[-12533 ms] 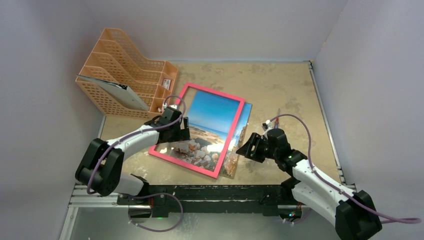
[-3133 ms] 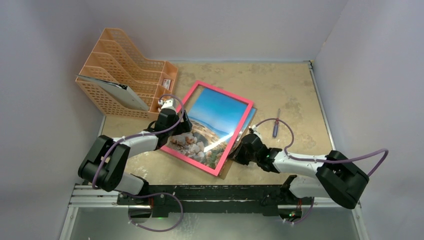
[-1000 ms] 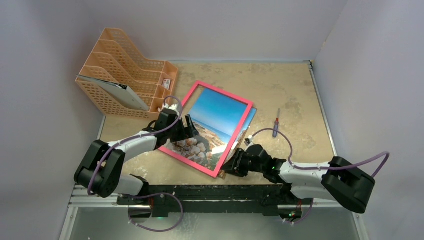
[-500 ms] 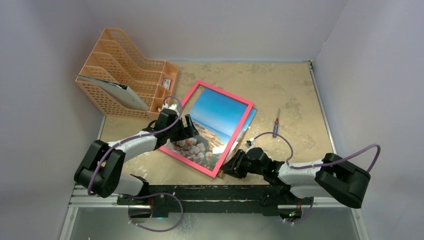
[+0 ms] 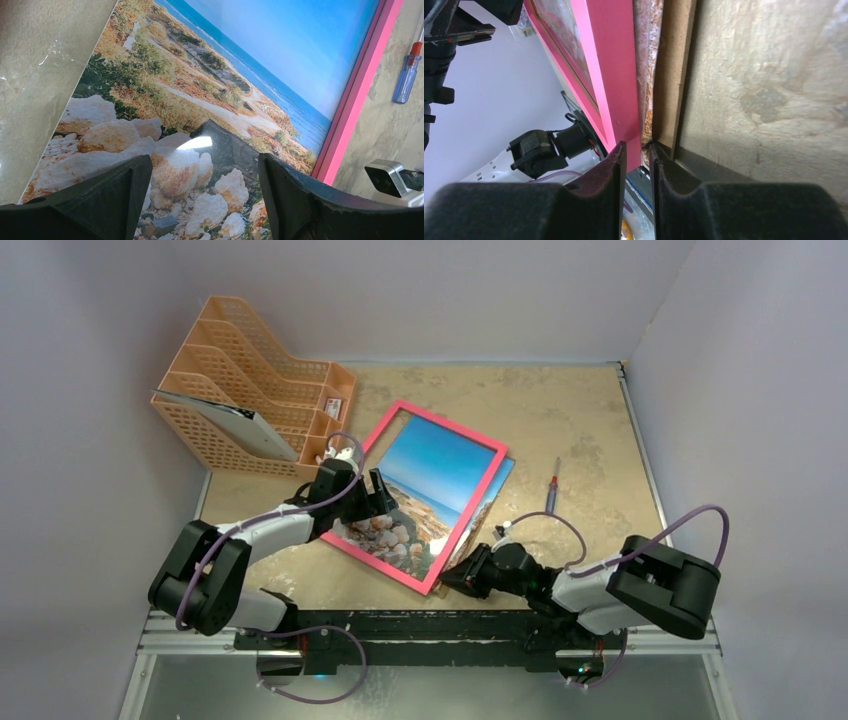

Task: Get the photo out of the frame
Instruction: Pick up the photo from the photo frame.

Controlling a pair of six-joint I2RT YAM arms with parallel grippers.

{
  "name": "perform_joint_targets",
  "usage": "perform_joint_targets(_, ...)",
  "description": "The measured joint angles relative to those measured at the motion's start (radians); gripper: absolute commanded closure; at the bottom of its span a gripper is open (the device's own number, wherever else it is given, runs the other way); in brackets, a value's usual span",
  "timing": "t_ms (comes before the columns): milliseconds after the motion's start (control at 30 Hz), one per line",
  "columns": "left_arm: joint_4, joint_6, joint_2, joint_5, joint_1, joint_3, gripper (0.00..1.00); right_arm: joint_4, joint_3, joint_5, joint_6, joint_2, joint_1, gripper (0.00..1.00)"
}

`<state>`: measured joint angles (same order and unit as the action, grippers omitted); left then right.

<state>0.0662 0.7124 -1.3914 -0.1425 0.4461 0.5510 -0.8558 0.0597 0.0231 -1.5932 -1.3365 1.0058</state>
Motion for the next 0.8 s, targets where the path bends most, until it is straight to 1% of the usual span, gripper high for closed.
perform_joint_targets(67, 0.002, 0.001, 0.000, 0.000, 0.000, -0.001, 0.17, -0.004, -0.011, -0.011, -0.005, 0.008, 0.003, 0.83)
perform_joint_targets(167, 0.004, 0.001, 0.000, 0.000, 0.000, -0.002, 0.17, 0.005, -0.027, -0.037, -0.011, 0.043, 0.003, 0.83)
perform_joint_targets(367, 0.007, 0.002, 0.000, 0.000, 0.000, -0.002, 0.17, 0.056, -0.019, -0.061, -0.010, 0.071, 0.003, 0.78)
perform_joint_targets(467, 0.008, 0.002, 0.000, 0.000, 0.000, -0.002, 0.17, 0.088, 0.014, -0.061, -0.007, 0.042, 0.003, 0.78)
perform_joint_targets(533, 0.013, 0.002, 0.002, 0.000, 0.000, -0.006, 0.17, 0.089, 0.037, -0.059, -0.003, 0.014, 0.003, 0.73)
perform_joint_targets(633, 0.019, 0.002, 0.003, 0.000, 0.000, -0.009, 0.17, 0.100, 0.066, -0.059, -0.003, -0.011, 0.003, 0.71)
perform_joint_targets(733, 0.021, 0.002, 0.005, 0.001, 0.000, -0.010, 0.17, 0.182, 0.114, -0.070, -0.003, -0.010, 0.022, 0.82)
perform_joint_targets(800, 0.022, 0.002, 0.005, 0.005, 0.000, -0.010, 0.17, 0.238, 0.143, -0.094, -0.003, -0.006, 0.038, 0.93)
